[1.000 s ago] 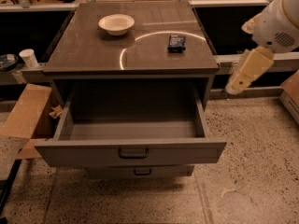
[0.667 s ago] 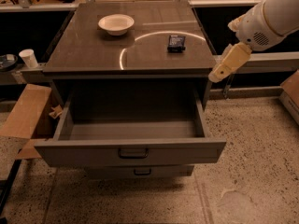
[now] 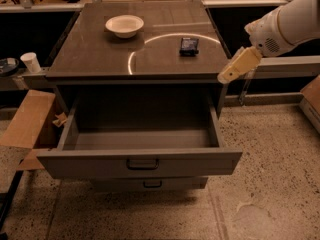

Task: Place rxbar blueberry into top drawer

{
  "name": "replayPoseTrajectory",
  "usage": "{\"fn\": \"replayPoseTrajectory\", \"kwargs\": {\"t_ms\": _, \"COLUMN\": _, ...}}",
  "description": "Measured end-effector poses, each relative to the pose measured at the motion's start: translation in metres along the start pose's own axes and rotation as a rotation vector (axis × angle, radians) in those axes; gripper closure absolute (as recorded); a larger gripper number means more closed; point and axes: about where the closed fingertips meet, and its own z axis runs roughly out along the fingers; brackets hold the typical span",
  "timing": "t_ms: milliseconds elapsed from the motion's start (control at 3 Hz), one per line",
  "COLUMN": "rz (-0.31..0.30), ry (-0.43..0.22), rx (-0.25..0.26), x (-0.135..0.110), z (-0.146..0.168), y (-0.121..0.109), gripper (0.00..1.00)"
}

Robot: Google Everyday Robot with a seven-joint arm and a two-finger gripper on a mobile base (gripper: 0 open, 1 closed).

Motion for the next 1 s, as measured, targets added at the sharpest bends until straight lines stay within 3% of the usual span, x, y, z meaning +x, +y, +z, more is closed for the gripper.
{"fn": "replayPoseTrajectory", "kwargs": {"t_ms": 333, "rz": 0.037, "ry": -0.118, "rx": 0.008, "x": -0.016, "z": 0.045, "y": -0.030, "gripper": 0.00}}
{"fn": "replayPoseTrajectory", "kwargs": {"t_ms": 667, "rz": 0.115, "ry": -0.238, "rx": 0.000, "x": -0.027, "z": 0.087, "y": -0.058, "gripper": 0.00}}
{"fn": "replayPoseTrajectory", "kwargs": {"t_ms": 1000, "rz": 0.174, "ry": -0.297, "rx": -0.021, "x": -0.034, "z": 0.124, "y": -0.076, "gripper": 0.00}}
